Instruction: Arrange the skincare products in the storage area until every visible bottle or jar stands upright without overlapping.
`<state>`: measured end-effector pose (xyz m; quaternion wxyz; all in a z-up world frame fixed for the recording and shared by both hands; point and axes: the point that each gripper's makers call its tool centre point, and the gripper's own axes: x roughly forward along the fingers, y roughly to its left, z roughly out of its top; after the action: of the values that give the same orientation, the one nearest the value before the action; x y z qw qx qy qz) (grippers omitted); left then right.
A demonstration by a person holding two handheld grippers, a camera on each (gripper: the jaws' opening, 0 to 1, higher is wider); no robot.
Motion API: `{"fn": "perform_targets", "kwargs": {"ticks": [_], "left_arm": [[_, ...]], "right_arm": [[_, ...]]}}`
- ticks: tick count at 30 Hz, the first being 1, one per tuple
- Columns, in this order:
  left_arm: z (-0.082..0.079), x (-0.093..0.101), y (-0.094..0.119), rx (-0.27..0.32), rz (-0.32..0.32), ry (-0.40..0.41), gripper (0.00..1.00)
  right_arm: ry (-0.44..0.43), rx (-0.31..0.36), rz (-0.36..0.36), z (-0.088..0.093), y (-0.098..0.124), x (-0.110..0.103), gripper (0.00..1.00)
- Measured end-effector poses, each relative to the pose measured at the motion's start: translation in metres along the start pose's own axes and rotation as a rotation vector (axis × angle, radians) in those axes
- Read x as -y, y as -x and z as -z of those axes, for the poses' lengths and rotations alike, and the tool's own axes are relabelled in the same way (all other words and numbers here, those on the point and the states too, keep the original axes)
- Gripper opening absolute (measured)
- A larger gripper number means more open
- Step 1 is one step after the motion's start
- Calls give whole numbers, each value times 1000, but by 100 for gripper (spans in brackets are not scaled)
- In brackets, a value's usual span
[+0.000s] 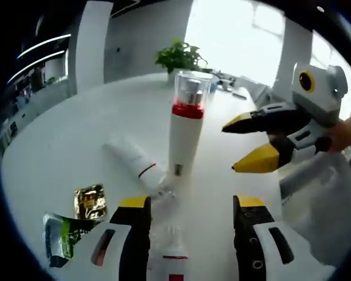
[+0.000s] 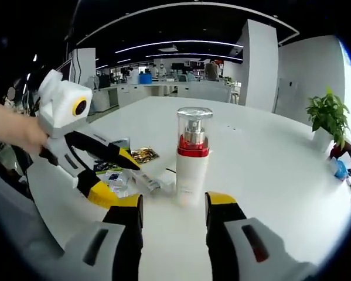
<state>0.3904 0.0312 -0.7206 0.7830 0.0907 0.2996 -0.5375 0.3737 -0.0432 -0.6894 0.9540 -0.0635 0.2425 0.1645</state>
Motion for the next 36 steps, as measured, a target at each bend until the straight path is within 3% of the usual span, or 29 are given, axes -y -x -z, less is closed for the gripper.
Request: {"fn": "perform_targets", "kwargs": {"ticks": [11, 17, 25, 36], "left_arm": [[16, 18, 38, 29, -64, 110, 71], [30, 31, 62, 27, -104, 164, 81], [43, 43, 89, 42, -160, 227, 87], [65, 54, 121, 51, -228, 272, 93]], "right_arm": [[6, -8, -117, 11, 21, -27, 66], [12, -13, -121, 14, 37, -24, 70], [4, 11, -109, 9, 53, -17, 73], [-20, 16, -205, 8, 62, -37, 85]]}}
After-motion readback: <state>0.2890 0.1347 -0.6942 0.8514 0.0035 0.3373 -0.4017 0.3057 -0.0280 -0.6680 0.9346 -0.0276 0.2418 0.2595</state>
